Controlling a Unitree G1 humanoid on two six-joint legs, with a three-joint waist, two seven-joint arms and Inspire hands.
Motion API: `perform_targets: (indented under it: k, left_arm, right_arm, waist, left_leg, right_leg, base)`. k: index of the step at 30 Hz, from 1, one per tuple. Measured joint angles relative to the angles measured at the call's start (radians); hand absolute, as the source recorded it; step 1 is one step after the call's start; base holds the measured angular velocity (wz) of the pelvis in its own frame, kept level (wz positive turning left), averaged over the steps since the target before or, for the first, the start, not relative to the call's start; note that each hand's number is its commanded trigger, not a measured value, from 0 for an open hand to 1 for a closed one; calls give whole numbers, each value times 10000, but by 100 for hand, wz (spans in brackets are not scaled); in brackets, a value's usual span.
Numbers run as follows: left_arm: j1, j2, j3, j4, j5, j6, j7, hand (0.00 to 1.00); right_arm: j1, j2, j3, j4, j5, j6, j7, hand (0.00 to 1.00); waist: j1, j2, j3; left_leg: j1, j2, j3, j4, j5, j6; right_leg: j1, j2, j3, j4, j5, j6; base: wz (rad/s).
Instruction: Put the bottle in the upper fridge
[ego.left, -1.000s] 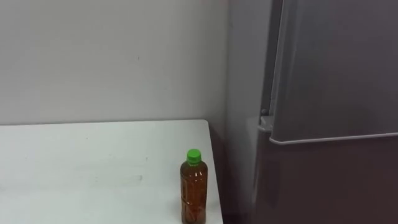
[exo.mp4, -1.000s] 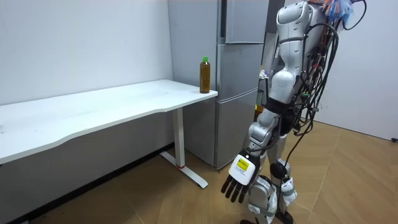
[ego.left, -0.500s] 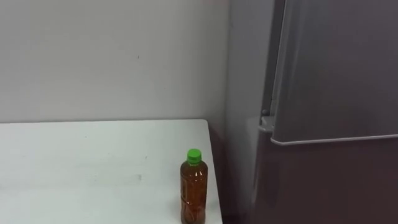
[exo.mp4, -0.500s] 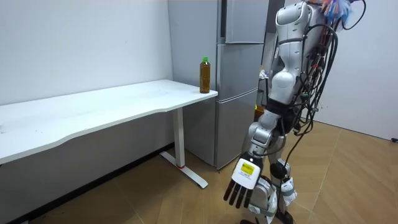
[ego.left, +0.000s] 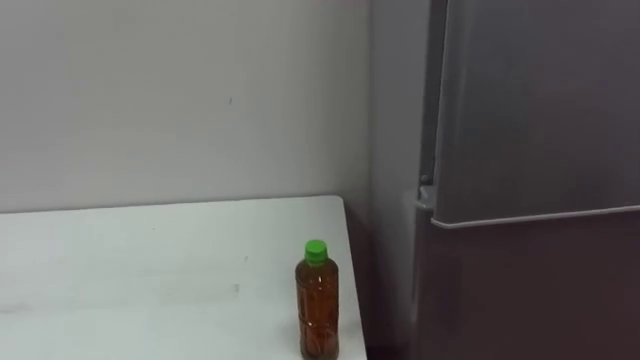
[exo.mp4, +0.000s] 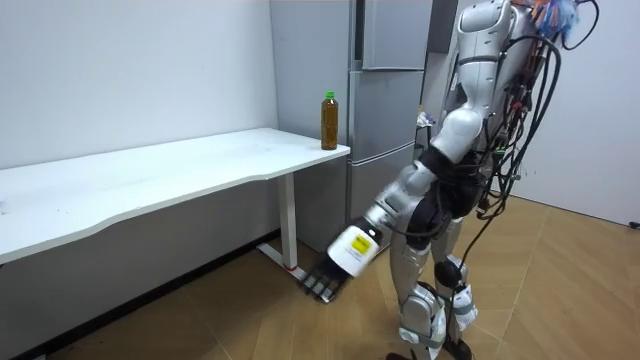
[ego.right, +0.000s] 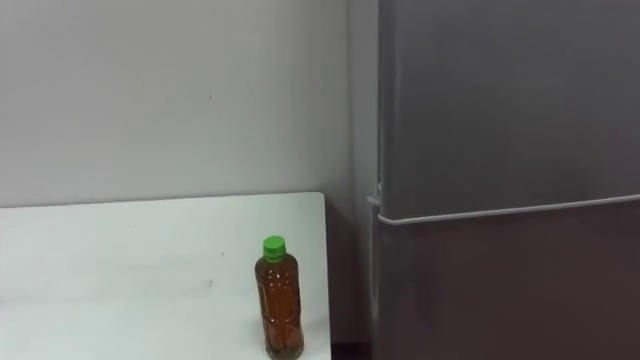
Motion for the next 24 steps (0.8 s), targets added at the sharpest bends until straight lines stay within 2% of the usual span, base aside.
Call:
perform_targets:
  k: [5,7,8,11,14,17,19,20,21,24]
  left_arm:
    - [-394,44,45,-1654,13,-464,546,0]
    - [-474,49,61,-2422,10,-480,723,0]
    - [-495,53,137,-3087,16,-482,807,0]
    - [-621,89,344,-4654,21,-552,1117,0]
    - [-723,283,320,-5786,287,-651,1173,0]
    - [-924,314,304,-6818,275,-665,1358,0]
    - [-1155,331,305,-7417,245,-671,1530,0]
    - [-1324,363,305,-7647,247,-676,1564,0]
    - [-1404,388,305,-7726,247,-677,1561,0]
    - [-1912,548,305,-8152,251,-662,1561,0]
  right_arm:
    - [107,32,-264,-9,-2,-117,-6,0]
    - [131,33,-263,-8,49,-155,2,0]
    - [138,42,-267,-13,27,-191,7,0]
    - [183,57,-281,-197,-261,-192,6,0]
    - [257,59,-247,-258,-291,-208,7,0]
    - [349,106,-241,-339,-249,-269,1,0]
    - [343,122,-252,-336,-285,-273,-1,0]
    - [338,123,-251,-329,-301,-273,4,0]
    - [338,128,-253,-325,-299,-273,10,0]
    - [284,165,-244,-320,-276,-266,96,0]
  waist:
    - [32,23,-23]
    - [35,31,-31]
    - [38,55,-70]
    - [21,41,-61]
    - [4,33,-50]
    - [-16,62,-65]
    - [-53,7,-96]
    - [-85,17,-43]
    - [-120,17,-31]
    - [-263,52,-50]
  left_leg:
    - [-6,6,8,92,1,-1]
    - [-35,9,13,81,1,-2]
    - [-56,15,18,75,3,-5]
    - [-50,22,17,63,0,-11]
    - [-28,17,16,15,0,-12]
    - [-55,18,14,14,1,-11]
    - [-10,10,-1,-18,4,-17]
    - [66,0,-1,-50,4,-16]
    - [119,-4,-1,-78,5,-16]
    - [142,-8,-11,-81,3,-17]
  right_leg:
    - [-12,8,-3,4,3,0]
    - [-68,9,5,25,3,0]
    - [-109,17,26,29,4,-2]
    - [-113,30,64,15,6,-4]
    - [-109,32,82,19,6,-4]
    - [-134,37,82,29,9,-6]
    - [-100,37,84,15,8,-6]
    - [-34,36,85,10,8,-6]
    - [18,34,77,-3,8,-5]
    - [51,43,100,-15,8,-5]
  base:
    - [0]
    - [-2]
    - [-4]
    - [-5]
    - [0]
    - [0]
    - [0]
    - [0]
    - [0]
    - [-1]
